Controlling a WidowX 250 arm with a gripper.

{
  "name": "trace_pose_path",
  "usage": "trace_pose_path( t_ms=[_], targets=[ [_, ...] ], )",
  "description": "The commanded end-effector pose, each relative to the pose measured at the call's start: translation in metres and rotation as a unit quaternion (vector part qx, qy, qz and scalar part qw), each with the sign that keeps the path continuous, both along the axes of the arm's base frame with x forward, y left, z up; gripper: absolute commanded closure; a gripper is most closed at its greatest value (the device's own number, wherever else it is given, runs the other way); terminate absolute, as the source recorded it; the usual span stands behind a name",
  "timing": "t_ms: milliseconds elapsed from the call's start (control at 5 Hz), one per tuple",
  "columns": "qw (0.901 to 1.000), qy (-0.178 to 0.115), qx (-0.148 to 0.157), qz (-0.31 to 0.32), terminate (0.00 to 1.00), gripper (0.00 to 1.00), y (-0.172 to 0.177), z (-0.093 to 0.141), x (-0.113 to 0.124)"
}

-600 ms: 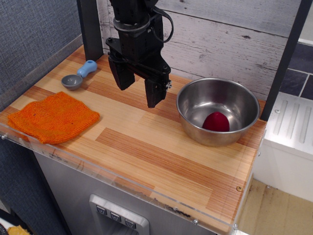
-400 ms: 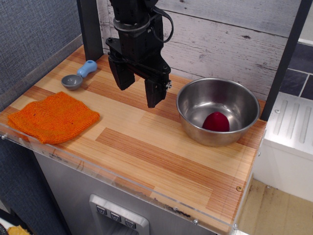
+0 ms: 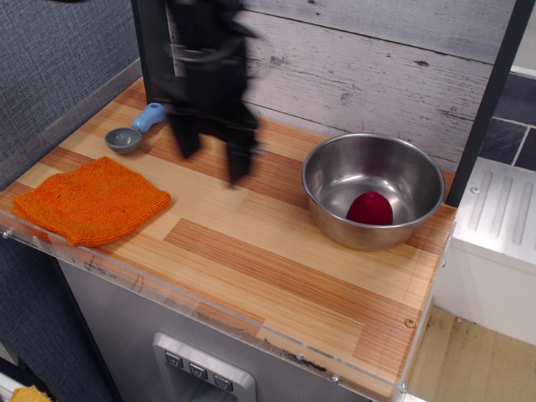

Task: PICK UP THE SPOON AND PUT ANOTHER SIDE OF THE TABLE

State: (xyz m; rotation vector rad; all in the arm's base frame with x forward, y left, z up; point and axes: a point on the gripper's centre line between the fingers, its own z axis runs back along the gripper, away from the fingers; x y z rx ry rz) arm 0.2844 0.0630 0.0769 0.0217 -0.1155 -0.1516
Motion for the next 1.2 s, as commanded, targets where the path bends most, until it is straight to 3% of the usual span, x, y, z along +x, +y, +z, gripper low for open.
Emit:
trace_pose_path(
  t_ms=[0,400,1000],
  targets=[
    [0.9970,-0.021,0.038,0.064,0.00,0.00,0.094,0.006,0.004],
    [0.9921,-0.022,0.055,0.110,0.00,0.00,0.137,-0.015,0.022],
    [0.9872,-0.055,0.048,0.142,0.00,0.00,0.126,-0.039,0.062]
  ],
)
